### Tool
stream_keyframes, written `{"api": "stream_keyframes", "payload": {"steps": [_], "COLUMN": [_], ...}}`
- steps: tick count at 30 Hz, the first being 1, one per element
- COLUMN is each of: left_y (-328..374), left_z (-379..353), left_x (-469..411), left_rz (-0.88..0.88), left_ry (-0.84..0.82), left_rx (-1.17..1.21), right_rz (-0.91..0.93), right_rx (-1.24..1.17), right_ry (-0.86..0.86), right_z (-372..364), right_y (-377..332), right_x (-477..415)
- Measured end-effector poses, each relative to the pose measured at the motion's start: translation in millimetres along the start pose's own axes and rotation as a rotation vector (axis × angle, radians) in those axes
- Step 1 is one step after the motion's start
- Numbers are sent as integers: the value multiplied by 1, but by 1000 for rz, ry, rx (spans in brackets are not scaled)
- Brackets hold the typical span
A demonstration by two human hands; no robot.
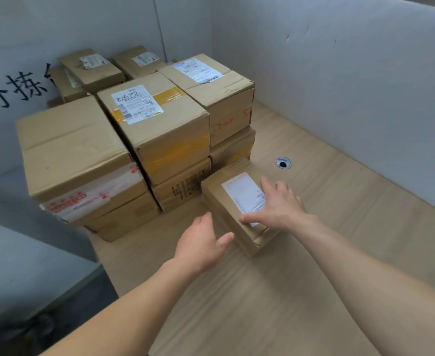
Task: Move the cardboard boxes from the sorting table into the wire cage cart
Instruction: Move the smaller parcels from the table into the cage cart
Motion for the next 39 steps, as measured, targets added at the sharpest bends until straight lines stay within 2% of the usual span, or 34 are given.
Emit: {"api": "stream_keyframes", "payload": {"steps": [8,13,25,31,39], "left_y": [-53,-96,-212,-295,-393], "left_z": [6,11,51,95,168], "left_x": [73,120,235,301,394], "left_rz": [93,149,275,362,463], "left_ry": [64,84,114,218,469], "left_rx": [204,329,392,414,450], "right_rz": [45,50,-25,102,375], "right_rx": [-40,-166,-344,-419,-403], "right_ry": [12,-60,-73,-98,-192], "right_z": [-63,-100,-164,-193,-225], "right_y": [-54,-84,-174,-261,-400], "right_x": [95,142,253,303,367]}}
Point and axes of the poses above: each hand's wrist, its own x-axis away from the middle knuckle, its own z-axis out of the back of the hand, y = z × x, the point moved 8 cm from there along -x, towards the middle knuckle, and after that the axes turned 5 degrees about -z, right-handed, at the moved point
